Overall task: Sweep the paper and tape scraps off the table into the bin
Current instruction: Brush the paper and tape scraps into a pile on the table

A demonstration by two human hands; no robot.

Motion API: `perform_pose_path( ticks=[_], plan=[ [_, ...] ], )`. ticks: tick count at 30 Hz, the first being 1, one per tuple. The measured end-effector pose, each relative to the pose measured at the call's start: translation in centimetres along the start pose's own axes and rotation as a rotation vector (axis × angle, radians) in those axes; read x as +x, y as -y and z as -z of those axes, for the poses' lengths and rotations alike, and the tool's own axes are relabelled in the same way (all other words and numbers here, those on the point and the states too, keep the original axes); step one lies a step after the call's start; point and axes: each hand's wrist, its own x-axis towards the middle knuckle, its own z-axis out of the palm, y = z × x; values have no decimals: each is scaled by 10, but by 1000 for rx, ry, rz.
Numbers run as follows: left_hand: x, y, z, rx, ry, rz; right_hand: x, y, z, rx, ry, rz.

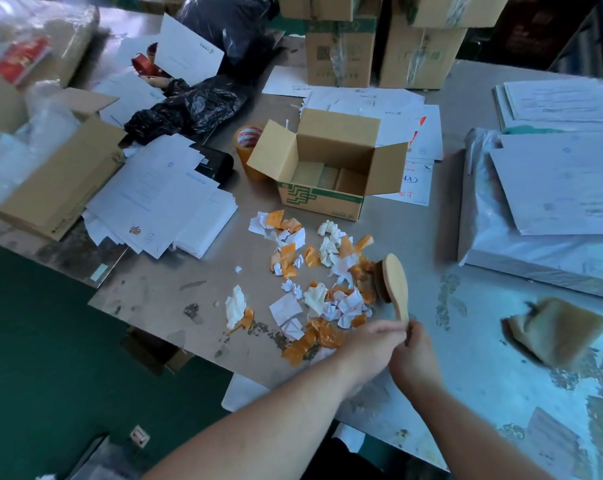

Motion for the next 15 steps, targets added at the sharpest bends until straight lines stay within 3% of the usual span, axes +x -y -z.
perform_pose_path(
  ticks=[10, 15],
  plan=[
    [5, -28, 12, -102, -40, -71, 17, 20, 6, 35, -71, 176],
    [12, -49, 5, -56, 13, -103, 56, 26, 24, -94, -96, 188]
  ],
)
